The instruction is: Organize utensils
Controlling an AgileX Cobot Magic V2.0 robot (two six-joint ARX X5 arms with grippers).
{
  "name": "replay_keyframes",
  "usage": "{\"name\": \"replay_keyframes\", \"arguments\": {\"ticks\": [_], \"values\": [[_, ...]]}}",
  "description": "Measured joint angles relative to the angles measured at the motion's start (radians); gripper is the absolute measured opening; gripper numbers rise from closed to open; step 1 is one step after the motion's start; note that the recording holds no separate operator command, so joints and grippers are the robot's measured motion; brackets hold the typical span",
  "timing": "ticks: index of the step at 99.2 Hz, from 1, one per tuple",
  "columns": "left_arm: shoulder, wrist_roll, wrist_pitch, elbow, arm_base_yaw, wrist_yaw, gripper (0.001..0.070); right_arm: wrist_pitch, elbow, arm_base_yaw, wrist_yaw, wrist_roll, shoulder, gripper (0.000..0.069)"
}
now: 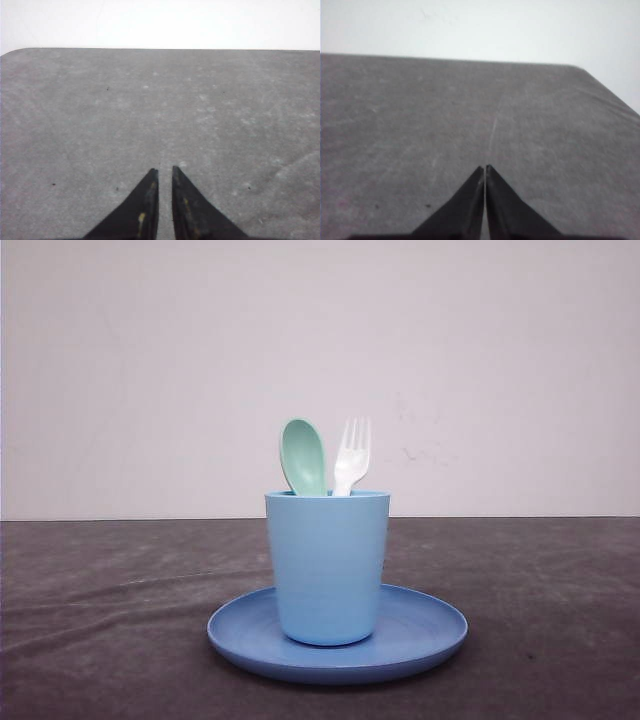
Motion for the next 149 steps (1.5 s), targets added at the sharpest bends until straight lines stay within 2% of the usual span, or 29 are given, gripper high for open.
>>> {"name": "replay_keyframes", "arguments": {"ticks": [22, 149], "values": [[0.0, 0.0, 0.0, 0.0, 0.0, 0.0, 0.0023, -0.064, 0.001, -0.008, -0.003, 0.0, -0.025, 0.0004], [0.0, 0.0, 0.0, 0.0, 0.0, 0.0, 0.0023, -0.061, 0.001, -0.008, -0.026, 0.003, -0.025, 0.0004]]}}
